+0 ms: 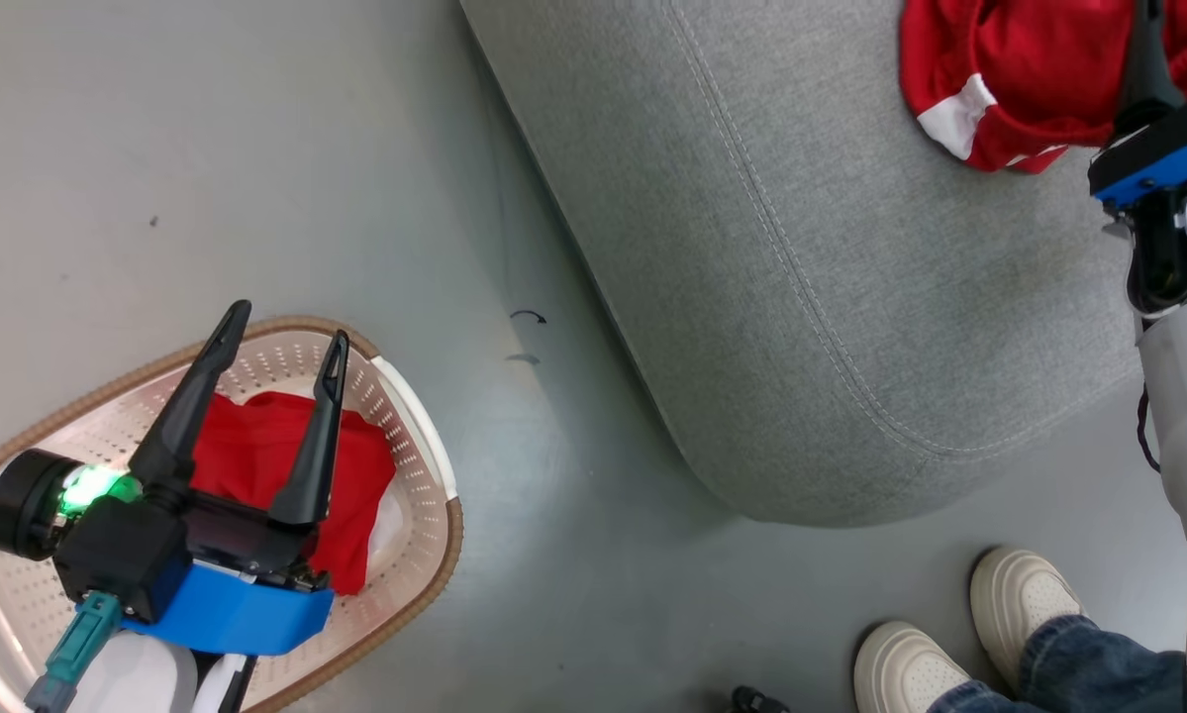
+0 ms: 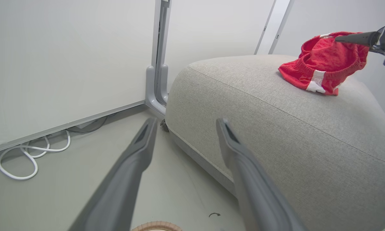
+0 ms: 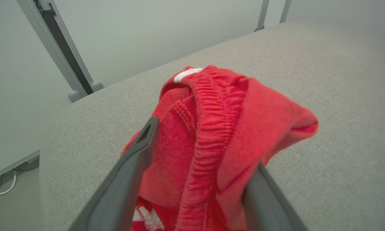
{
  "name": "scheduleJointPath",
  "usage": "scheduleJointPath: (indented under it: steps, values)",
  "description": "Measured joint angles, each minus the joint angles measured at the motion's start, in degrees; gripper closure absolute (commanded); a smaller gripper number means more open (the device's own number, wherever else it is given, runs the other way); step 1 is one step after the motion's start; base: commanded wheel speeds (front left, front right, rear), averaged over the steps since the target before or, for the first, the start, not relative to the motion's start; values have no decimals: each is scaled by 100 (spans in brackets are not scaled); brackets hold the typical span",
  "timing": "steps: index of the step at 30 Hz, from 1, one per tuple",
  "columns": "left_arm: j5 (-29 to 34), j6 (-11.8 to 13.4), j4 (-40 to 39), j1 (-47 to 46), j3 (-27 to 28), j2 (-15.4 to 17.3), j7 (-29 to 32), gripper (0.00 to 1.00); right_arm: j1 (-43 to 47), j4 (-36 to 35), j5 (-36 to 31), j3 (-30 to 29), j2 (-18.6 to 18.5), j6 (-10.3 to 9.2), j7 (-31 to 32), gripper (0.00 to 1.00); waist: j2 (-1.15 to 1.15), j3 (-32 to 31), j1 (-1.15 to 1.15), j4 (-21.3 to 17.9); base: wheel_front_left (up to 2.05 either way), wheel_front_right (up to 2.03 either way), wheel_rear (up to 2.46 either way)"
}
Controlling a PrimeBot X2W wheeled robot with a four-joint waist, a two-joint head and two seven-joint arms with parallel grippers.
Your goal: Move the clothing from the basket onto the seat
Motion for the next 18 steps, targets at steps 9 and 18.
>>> scheduleJointPath:
  steps: [9, 18]
  values:
    - [-134, -5, 483, -52, -121, -276, -197, 0, 142, 283, -22, 296, -89, 0, -30, 0, 0, -484, 0, 115, 0, 0, 0]
    - [-308, -58, 996, 42, -86, -748, -279, 0, 566, 406, -75, 679, -146, 0, -15, 0, 0, -1270, -1, 265, 0, 0, 0]
